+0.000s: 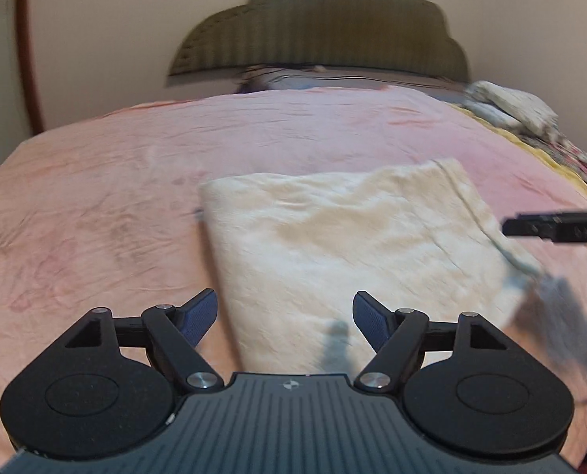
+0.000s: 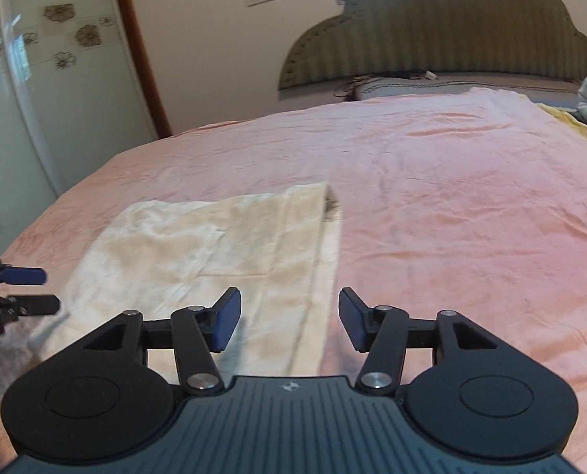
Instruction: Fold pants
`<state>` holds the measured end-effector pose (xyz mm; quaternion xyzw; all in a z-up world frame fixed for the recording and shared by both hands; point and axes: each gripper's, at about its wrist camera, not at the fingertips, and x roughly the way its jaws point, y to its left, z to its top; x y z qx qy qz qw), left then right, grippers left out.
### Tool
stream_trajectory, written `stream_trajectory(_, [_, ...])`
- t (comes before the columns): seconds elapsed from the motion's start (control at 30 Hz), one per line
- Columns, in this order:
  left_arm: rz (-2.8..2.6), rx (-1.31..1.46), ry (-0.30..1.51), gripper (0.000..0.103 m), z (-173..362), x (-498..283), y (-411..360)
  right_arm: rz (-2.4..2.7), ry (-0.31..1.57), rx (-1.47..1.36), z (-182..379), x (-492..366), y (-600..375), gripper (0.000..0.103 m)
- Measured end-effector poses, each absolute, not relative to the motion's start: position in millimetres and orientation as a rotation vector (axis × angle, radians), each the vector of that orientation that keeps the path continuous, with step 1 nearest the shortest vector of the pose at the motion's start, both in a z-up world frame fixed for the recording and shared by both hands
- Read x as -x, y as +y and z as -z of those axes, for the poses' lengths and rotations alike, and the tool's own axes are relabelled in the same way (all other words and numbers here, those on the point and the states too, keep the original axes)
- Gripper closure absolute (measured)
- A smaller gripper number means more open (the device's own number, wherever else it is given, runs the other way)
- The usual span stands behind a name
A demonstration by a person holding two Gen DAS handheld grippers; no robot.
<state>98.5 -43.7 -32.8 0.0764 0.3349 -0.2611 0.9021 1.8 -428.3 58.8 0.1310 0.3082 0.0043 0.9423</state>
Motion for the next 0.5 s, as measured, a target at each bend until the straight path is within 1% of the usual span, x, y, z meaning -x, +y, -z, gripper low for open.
stream_trajectory(0.17, [0.514,-0.001,0.821,0.024,39.3,-126.0,-35.4,-0.023,0.647,-0.408,-42.3,-13.7,-449.6,0.048])
stream_trajectory(0.37, [0.481,0.051,0.892,0.024,48.1,-143.4,-30.7,-0.073,0.673,-0.539,-30.4,-21.1,-469.1,0.046])
stream_trajectory(0.4, [0.486,0.06,0.904,0.023,49.4,-145.8,-30.0,-0.08,0.678,-0.546,-29.6,-22.3,-470.3,0.042])
stream_trajectory(0.43, [0.49,0.073,0.921,0.023,51.3,-148.5,-29.3,-0.087,0.684,-0.551,-28.6,-23.6,-471.1,0.035])
stream_trajectory(0.5, [0.496,0.088,0.941,0.022,53.8,-152.4,-29.2,-0.116,0.697,-0.564,-26.3,-27.9,-471.7,0.03])
